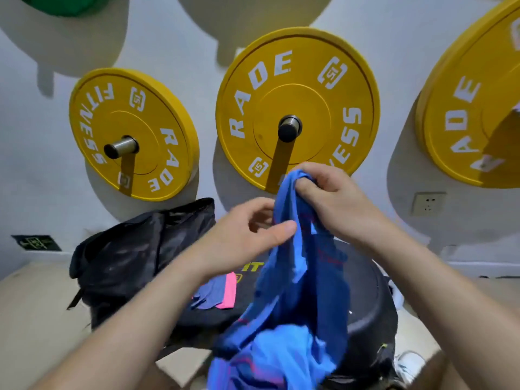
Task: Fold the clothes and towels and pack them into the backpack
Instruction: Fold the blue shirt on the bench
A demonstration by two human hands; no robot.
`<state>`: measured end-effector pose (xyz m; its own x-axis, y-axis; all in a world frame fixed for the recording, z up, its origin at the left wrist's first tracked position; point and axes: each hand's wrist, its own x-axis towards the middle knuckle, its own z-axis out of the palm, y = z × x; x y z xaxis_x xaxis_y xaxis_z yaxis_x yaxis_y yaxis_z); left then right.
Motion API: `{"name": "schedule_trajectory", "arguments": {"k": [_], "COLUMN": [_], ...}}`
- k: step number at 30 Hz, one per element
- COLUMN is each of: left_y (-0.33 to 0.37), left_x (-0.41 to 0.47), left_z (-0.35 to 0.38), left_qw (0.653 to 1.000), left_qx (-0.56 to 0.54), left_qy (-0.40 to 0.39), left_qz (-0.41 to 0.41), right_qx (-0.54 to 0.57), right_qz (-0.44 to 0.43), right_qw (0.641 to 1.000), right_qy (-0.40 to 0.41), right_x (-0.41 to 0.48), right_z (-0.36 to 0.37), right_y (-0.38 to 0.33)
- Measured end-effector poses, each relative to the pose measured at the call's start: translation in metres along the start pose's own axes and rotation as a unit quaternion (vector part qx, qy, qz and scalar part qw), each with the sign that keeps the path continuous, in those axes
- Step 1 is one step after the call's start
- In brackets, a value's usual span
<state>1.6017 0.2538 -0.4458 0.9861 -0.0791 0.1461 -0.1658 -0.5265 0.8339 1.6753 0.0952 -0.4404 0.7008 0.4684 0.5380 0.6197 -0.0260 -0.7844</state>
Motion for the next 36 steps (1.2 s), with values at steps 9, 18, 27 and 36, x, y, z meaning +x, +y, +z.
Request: {"name": "schedule_trajectory", "arguments": {"k": [9,18,27,36], "left_y": [-0.042,-0.061,0.038,0.058], "left_x": [-0.015,-0.010,0.022,0.058], "left_z": [0.062,-0.031,0.009,-0.017], "left_qw": [0.998,0.957,0.992,0.946], "left_qx": [-0.001,0.274,-0.101,-0.236], "left_qy": [0.026,-0.024,-0.014,0.204], "left_qz": [-0.059,-0.087,0.071,0.088], "right_qx": [0.016,0.015,-0.135,0.155], "right_qz": [-0.006,0.160,0.001,0.140], "right_qw": [0.992,0.973,0.991,0.970], "right_qy": [0.126,0.163,0.011,-0.128], "right_x": [0.022,0.013,0.038,-0.014], "right_z": [-0.065,-0.121,-0.028,-0.028], "right_y": [-0.036,-0.012,-0.063,0.011]}}
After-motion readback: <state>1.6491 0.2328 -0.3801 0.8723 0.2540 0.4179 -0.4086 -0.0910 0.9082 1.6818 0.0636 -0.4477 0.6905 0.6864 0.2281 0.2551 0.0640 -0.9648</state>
